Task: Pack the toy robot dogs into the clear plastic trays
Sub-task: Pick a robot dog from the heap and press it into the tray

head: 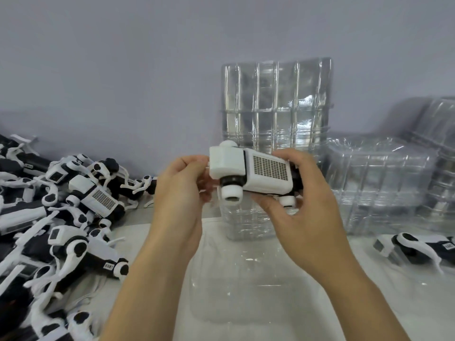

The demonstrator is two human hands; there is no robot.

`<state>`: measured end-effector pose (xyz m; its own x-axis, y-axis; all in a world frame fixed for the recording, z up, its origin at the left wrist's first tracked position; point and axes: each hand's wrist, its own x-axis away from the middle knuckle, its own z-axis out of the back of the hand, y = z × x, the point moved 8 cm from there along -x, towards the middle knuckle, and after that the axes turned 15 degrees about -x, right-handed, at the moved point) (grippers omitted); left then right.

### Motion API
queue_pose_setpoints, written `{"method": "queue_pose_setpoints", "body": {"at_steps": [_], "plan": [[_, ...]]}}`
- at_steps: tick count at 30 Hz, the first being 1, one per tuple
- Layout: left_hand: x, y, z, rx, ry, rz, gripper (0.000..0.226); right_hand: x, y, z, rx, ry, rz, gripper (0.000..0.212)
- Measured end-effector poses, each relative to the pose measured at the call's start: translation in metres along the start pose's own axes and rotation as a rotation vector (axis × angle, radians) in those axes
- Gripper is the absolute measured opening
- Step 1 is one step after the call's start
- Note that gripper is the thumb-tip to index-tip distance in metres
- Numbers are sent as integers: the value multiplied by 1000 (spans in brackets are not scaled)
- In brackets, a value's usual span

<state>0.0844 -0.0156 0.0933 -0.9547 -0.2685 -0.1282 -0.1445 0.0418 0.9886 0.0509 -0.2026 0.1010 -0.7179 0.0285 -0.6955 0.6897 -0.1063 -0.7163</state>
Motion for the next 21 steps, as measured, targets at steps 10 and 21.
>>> {"method": "queue_pose_setpoints", "body": {"at_steps": [10, 21], "plan": [[15, 31, -9, -523, -235, -561, 48, 1, 13, 2, -119, -71, -179, 28], [11, 31, -8, -424, -174, -534, 48, 2, 19, 1, 32, -121, -211, 24]]}}
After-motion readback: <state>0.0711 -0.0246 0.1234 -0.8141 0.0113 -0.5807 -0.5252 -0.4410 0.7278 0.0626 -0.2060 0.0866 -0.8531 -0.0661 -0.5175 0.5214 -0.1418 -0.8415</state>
